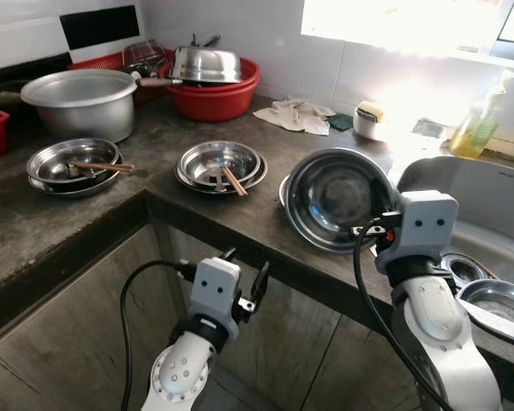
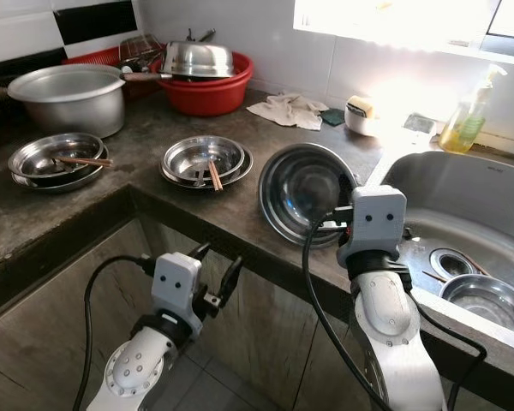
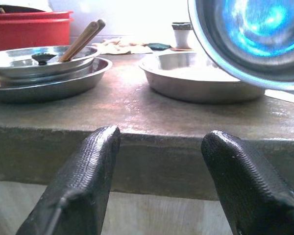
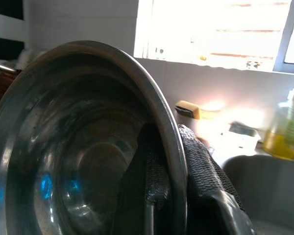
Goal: Kitchen organization
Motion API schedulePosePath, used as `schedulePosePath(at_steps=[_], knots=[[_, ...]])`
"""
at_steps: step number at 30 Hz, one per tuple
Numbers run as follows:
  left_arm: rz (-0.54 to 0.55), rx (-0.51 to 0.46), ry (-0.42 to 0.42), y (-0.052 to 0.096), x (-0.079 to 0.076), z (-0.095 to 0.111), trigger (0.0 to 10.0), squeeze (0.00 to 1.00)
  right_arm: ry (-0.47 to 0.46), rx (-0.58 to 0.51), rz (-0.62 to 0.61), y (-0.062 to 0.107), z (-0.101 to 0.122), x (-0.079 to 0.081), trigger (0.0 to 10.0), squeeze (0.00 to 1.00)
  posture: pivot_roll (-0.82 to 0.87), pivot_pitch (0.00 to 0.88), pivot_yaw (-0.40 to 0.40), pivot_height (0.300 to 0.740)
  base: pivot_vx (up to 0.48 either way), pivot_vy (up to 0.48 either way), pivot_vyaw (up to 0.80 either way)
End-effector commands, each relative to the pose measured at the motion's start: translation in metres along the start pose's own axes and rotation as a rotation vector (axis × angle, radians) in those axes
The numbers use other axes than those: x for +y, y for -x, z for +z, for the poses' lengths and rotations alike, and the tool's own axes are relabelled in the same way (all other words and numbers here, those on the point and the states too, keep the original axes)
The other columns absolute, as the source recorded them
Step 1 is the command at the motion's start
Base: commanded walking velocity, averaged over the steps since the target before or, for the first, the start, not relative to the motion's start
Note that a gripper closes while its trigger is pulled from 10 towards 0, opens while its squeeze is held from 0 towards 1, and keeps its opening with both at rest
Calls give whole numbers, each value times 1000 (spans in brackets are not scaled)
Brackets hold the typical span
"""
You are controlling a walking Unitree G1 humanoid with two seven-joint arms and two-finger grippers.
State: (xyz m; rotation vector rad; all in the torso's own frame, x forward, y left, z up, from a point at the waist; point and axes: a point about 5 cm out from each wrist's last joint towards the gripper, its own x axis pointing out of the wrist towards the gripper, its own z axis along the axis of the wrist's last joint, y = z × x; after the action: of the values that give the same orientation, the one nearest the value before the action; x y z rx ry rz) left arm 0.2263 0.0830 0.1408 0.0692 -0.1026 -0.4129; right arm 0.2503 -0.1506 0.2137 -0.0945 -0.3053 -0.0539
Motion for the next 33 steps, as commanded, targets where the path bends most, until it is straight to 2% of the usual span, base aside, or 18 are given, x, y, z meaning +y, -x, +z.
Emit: schedulePosePath(at_steps=[1, 10, 17, 20, 23, 28, 33], knots=[[-16, -24, 8, -1, -3, 4, 10000, 0, 3, -39, -28, 1, 8, -4, 0, 0, 86, 18, -34, 740, 0, 244, 0], [-28, -20, 0, -3, -3, 2, 10000, 0, -6, -24, -25, 1, 7, 2, 0, 0, 88, 17, -32, 740, 0, 479, -800], [-45, -20, -29, -3, -3, 3, 10000, 0, -8, -12, -20, 1, 5, 6, 0, 0, 85, 17, -29, 740, 0, 0, -800], [-64, -15, -54, -4, -5, 1, 10000, 0, -1, -20, -24, 1, 6, 6, 0, 0, 85, 16, -25, 740, 285, -384, -800], [-55, -10, -43, -5, -4, 0, 10000, 0, 0, -28, -31, 0, 7, 6, 0, 0, 84, 14, -26, 740, 289, -379, -796], [-45, -9, -27, -5, -3, 0, 10000, 0, 12, -30, -26, -2, 8, 7, 0, 0, 87, 13, -28, 740, 112, 0, 0], [-39, -16, -59, -4, -2, 1, 10000, 0, 6, -25, -23, -5, 8, 7, 0, 0, 91, 8, -30, 740, 0, 0, 0]])
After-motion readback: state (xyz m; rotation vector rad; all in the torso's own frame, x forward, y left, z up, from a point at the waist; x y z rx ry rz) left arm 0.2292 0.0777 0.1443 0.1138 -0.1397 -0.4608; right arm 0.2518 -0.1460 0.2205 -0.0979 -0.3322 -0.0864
